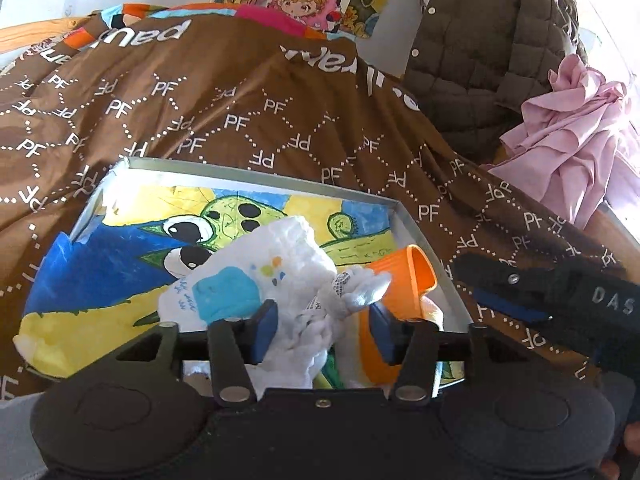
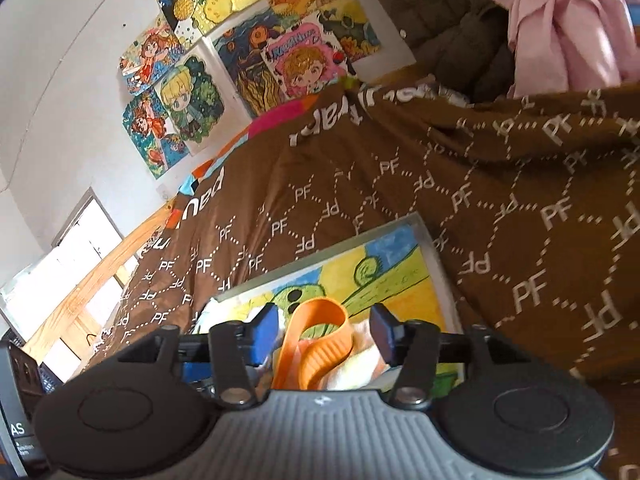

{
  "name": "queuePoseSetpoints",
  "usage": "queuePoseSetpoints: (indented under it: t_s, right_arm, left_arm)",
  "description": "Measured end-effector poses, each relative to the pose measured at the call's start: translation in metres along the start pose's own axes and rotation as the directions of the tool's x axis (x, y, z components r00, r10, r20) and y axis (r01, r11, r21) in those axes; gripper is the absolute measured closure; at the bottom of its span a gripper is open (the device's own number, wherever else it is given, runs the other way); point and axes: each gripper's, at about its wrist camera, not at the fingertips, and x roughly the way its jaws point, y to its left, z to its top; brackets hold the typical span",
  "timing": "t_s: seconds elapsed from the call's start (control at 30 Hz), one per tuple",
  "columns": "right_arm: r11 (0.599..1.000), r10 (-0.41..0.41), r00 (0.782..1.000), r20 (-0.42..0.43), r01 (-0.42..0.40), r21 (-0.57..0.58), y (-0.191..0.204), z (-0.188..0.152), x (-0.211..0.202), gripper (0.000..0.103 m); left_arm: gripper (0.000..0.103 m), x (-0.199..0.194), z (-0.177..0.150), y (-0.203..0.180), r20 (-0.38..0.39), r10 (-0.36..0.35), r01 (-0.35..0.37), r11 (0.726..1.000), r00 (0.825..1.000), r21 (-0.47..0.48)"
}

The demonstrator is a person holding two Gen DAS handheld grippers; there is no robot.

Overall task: Organize soft objects
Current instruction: 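Carry the gloves and orange sleeve over the tray with both grippers, then open both grippers to release the gloves and orange sleeve into the tray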

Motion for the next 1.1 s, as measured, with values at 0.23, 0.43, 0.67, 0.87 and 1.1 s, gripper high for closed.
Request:
queuePoseSetpoints:
  t_s: [0.23, 0.43, 0.67, 0.87, 1.1]
  right_arm:
    - [0.998, -0.027, 0.999, 0.046, 0.029, -0.052, 0.008, 0.008, -0.036, 0.030]
    - [0.990, -0.047, 0.995, 0.085, 0.058, -0.127, 0.028, 0.005, -0.077, 0.018]
    - [0.972, -0.030, 0.986, 0.165, 0.067, -0.225, 0.062, -0.007, -0.127, 0.004]
    - [0.964, -0.011, 0.976, 0.215, 0.068, -0.256, 0.081, -0.022, -0.162, 0.000]
    - [0.952, 0.012, 0.968, 0.252, 0.067, -0.300, 0.099, -0.046, -0.190, 0.000]
  left_arm:
    - [0.034, -0.029, 0.004, -0.007, 0.061, 0.003, -0.002, 1.000, 0.998, -0.020]
    - [0.021, -0.069, 0.009, -0.019, 0.125, 0.005, -0.001, 1.000, 0.992, -0.026]
    - [0.005, -0.124, 0.008, -0.038, 0.193, 0.023, -0.021, 1.000, 0.981, -0.011]
    - [0.001, -0.174, 0.001, -0.048, 0.235, 0.038, -0.042, 0.999, 0.971, 0.013]
    - [0.001, -0.219, -0.009, -0.051, 0.260, 0.036, -0.046, 0.998, 0.965, 0.034]
